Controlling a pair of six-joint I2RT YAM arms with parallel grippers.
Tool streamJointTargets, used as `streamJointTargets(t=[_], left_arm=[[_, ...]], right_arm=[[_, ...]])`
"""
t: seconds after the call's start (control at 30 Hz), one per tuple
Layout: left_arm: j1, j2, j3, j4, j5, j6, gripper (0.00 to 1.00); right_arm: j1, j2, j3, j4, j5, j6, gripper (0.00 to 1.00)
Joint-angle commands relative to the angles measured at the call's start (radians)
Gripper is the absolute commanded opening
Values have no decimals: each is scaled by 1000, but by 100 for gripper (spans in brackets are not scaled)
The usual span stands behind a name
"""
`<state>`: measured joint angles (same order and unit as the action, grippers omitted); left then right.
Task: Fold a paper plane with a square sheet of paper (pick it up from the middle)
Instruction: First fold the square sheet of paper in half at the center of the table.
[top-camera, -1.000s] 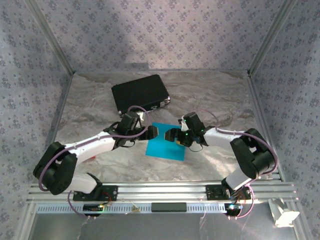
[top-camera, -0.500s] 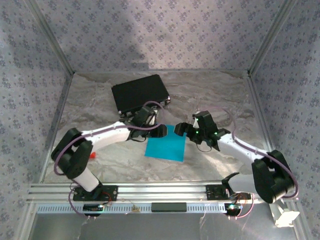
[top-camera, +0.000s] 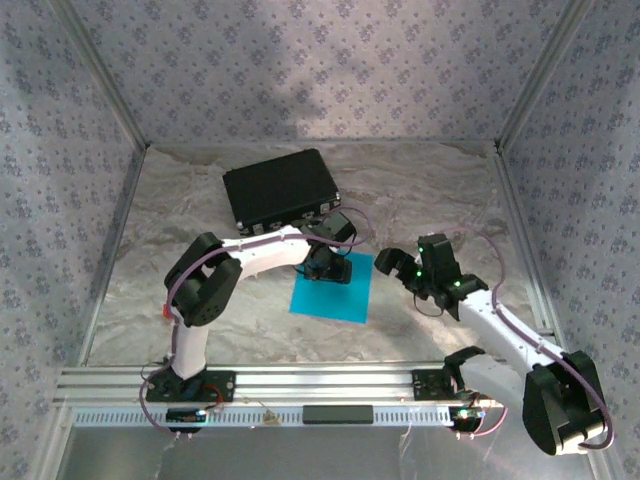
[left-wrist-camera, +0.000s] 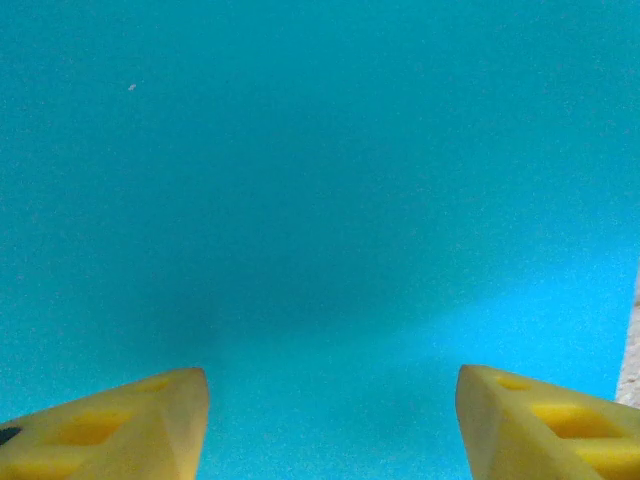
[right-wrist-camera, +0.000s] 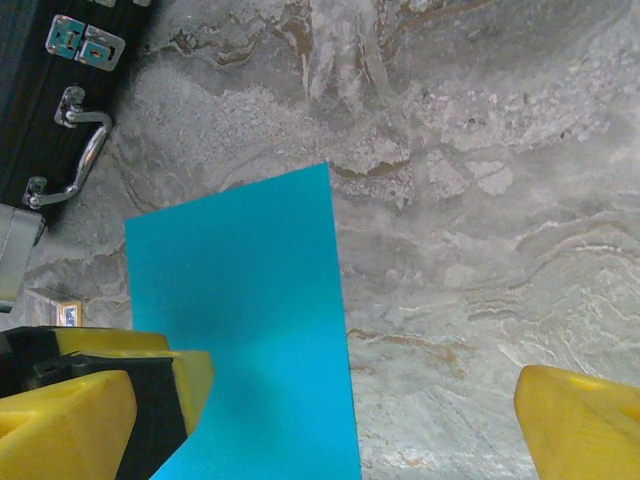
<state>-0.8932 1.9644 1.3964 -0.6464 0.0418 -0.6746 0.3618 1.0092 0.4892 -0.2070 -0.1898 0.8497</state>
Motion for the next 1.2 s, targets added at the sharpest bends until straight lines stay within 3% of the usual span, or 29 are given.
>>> streamJointTargets(t=[0.0,1.17], left_arm=[[-5,19,42,-101,-21,-17,68],[-44,142,217,-250,-71,-57,78]], right_arm=[[-6,-9,-32,-28,-2,15,99],[-31,0,-25,-26,-94,-33,99]])
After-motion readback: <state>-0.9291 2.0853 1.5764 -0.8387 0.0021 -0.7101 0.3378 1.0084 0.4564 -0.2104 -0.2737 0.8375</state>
